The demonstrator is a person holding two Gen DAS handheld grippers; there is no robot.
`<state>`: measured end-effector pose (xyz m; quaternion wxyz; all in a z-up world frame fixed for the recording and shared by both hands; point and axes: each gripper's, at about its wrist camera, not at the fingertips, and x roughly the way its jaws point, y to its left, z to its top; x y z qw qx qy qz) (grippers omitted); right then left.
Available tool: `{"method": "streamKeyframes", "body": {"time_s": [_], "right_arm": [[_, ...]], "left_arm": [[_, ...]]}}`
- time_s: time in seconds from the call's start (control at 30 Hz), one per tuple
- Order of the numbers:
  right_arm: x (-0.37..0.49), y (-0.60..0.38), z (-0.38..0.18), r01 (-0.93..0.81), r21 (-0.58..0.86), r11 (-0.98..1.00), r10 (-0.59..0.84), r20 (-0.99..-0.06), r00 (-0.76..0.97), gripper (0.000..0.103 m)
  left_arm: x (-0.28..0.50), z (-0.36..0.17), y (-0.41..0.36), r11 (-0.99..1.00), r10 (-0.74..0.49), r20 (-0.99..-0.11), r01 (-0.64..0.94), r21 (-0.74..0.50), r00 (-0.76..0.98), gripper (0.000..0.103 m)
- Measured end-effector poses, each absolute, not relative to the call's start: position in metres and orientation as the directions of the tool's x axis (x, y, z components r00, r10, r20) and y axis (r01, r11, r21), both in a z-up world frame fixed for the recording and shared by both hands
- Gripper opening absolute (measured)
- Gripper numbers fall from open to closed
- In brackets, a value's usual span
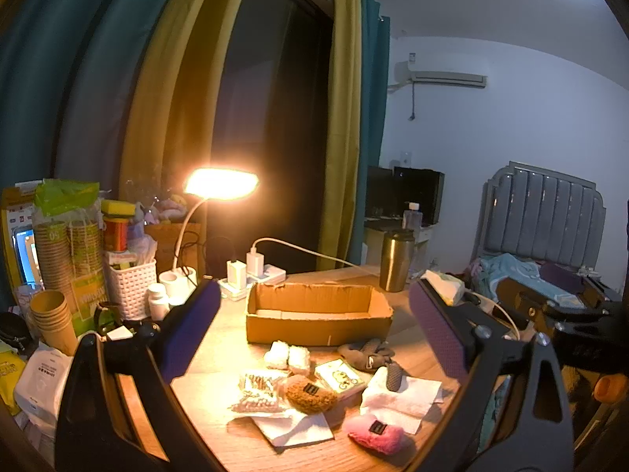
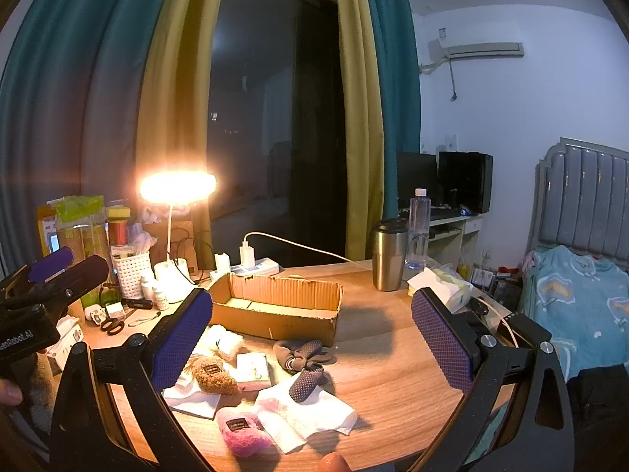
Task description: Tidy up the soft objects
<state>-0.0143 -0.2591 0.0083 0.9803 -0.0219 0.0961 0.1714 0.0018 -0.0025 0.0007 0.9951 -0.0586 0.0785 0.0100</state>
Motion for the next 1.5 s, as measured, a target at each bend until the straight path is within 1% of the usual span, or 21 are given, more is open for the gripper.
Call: {"method": "streamKeyframes", "body": {"time_s": [1.2,1.37,1.5], "right_arm": [[-0.016,-0.259,0.006,-0.343,-0.009,0.939,0.334,-0.201,0.921,0.103],[-0.016,-0.259,-0.004,-0.344,0.002,0.939,0.336,-0.217,0.916,0.103],[-0.007,-0.262,-0.012,-0.336,0.016,0.942,0.33,-0.242,0.912,0.103]], "left_arm": [[-0.001,-0.002,-0.004,0.993,0.008,-0.166,-0.028,-0.119,0.986,0.097],[0.002,-0.009,-0.008,0.993,-0.002,-0.192,-0.02,-0.114,0.981,0.097],[0.013,-0.018,-0.011,0.994,-0.015,-0.234,-0.011,-0.111,0.972,0.097]]}}
